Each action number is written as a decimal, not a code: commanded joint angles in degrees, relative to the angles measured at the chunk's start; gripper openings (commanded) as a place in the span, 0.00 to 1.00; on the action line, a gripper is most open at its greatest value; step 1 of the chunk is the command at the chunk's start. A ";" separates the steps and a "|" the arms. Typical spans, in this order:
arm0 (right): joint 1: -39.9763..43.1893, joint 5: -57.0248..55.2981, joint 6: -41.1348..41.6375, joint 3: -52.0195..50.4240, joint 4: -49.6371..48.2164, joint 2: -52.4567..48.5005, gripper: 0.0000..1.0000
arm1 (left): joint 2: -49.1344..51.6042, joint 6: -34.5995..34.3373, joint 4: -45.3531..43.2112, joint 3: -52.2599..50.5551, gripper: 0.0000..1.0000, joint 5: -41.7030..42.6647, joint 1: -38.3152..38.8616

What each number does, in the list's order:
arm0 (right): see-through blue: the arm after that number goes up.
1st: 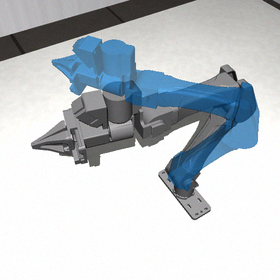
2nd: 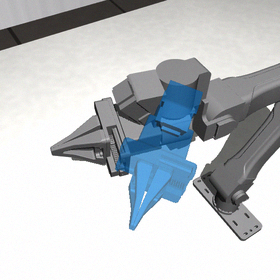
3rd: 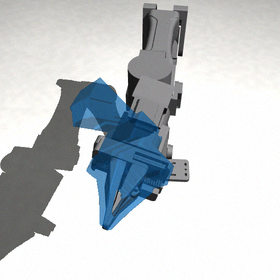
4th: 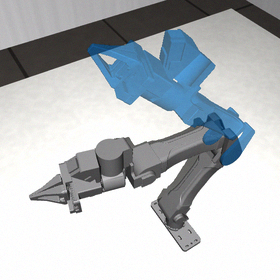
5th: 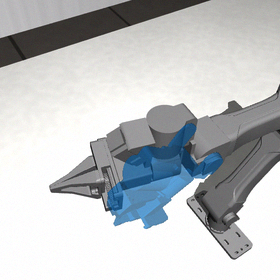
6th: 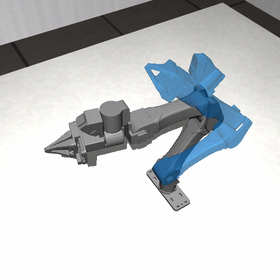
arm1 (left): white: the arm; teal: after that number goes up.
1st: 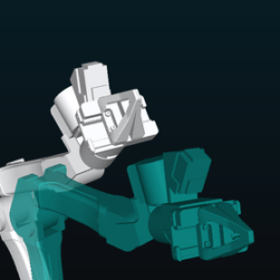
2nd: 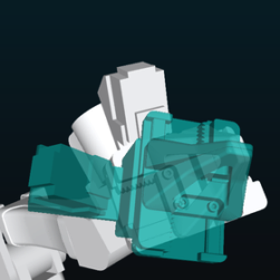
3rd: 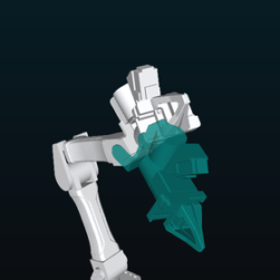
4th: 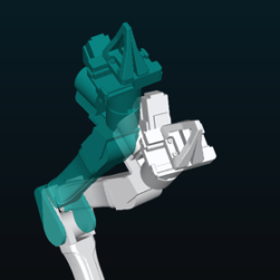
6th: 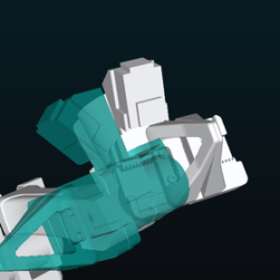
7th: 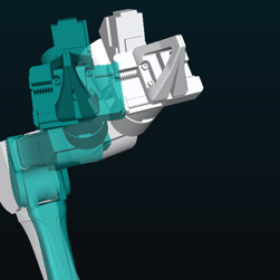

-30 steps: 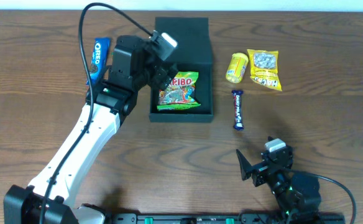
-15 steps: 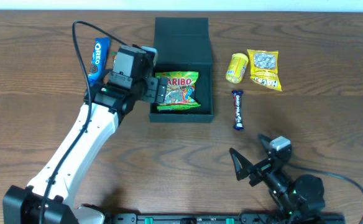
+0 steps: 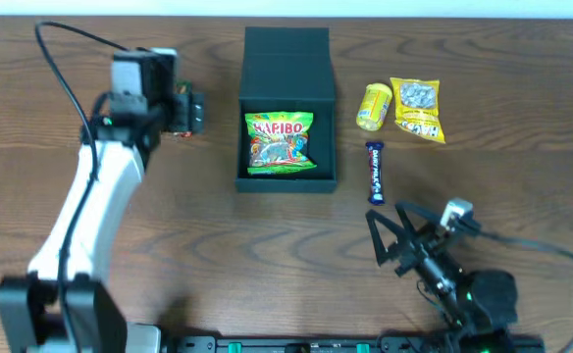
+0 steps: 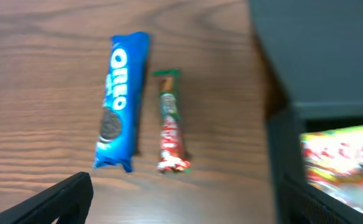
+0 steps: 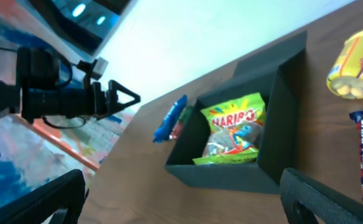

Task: Pack container
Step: 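Move left gripper to the blue Oreo pack and grasp it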

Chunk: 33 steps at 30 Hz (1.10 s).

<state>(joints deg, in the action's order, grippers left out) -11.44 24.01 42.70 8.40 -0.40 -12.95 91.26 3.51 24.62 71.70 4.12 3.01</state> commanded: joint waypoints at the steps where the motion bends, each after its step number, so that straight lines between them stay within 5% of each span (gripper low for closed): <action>1: 1.68 -0.13 -4.35 3.98 -2.86 -11.23 0.99 | 5.35 1.86 1.77 6.64 0.95 1.64 -0.59; 9: 7.80 12.76 -22.08 30.99 -3.69 -48.04 0.99 | 20.55 0.55 4.20 22.27 0.95 -0.44 -2.69; 13: 8.48 15.47 -23.02 40.11 -3.76 -57.09 0.99 | 27.04 0.83 5.92 28.52 0.95 -0.09 -3.69; 33: 8.37 14.78 -20.39 42.27 -6.99 -61.44 0.99 | 39.43 5.81 10.43 32.02 1.00 1.18 -10.01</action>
<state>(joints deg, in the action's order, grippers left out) -3.55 38.17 21.63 49.56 -7.27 -73.14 128.84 6.50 35.00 102.48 4.73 -8.12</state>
